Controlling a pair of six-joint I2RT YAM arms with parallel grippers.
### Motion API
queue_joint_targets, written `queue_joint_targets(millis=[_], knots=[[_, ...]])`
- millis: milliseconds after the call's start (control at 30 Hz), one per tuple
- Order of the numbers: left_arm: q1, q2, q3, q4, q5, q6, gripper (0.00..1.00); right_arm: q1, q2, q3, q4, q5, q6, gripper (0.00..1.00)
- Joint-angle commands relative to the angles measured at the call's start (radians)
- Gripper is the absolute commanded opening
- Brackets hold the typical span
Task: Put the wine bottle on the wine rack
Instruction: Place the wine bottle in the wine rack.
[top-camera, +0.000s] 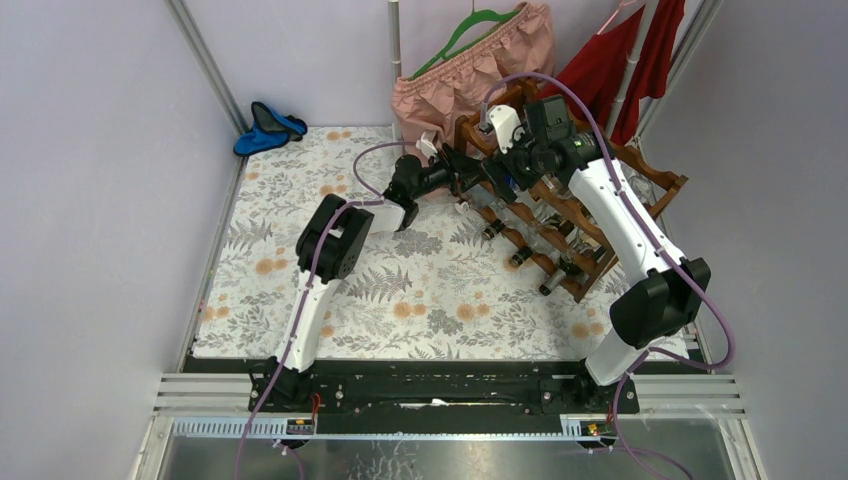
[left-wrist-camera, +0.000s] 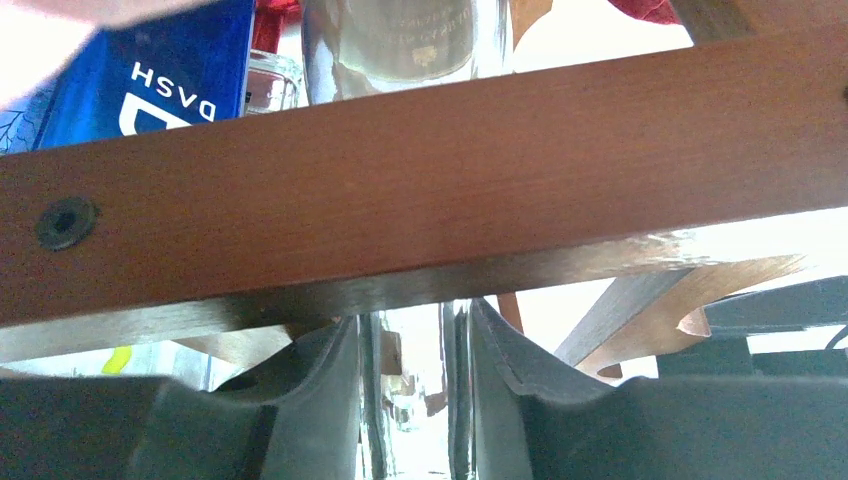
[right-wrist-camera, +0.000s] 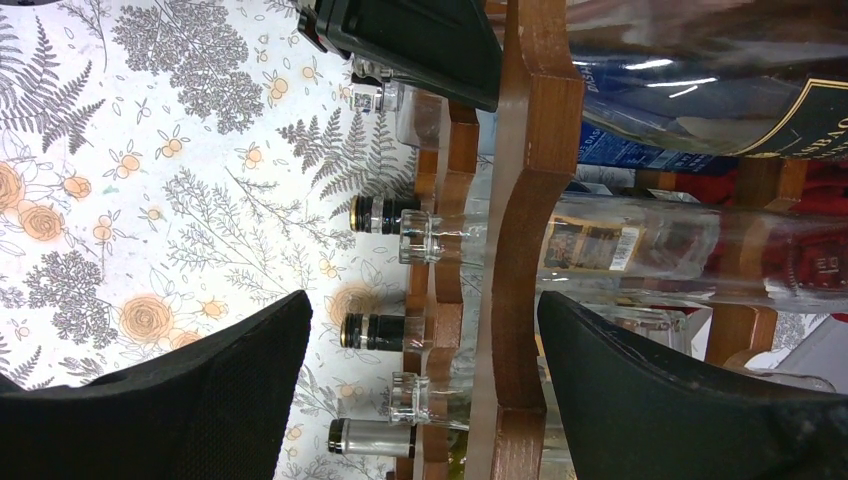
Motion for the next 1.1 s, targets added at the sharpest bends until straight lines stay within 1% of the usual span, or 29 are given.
queue_joint_targets(millis=[0, 400, 633, 700, 933, 1067], knots=[[0.004, -0.086, 0.08, 0.1, -0.119, 0.074, 0.01, -0.004, -0.048, 0.024, 0.033, -0.033, 0.017, 0.9], [0.0, -0.104, 0.107, -0.002, -0.128, 0.192, 0.01, -0.004, -0.07, 0.005, 0.05, -0.04, 0.021, 0.9], [-0.003, -0.124, 0.11, -0.094, -0.126, 0.319, 0.03, -0.004, -0.085, -0.006, 0.055, -0.034, 0.018, 0.91], [-0.003, -0.133, 0.101, -0.11, -0.124, 0.355, 0.04, -0.005, -0.087, -0.009, 0.057, -0.033, 0.015, 0.91], [-0.003, -0.162, 0.088, -0.187, -0.122, 0.46, 0.14, -0.006, -0.092, -0.015, 0.058, -0.047, 0.015, 0.91], [-0.007, -0.197, 0.094, -0.265, -0.134, 0.566, 0.16, -0.005, -0.095, -0.017, 0.057, -0.05, 0.015, 0.91]])
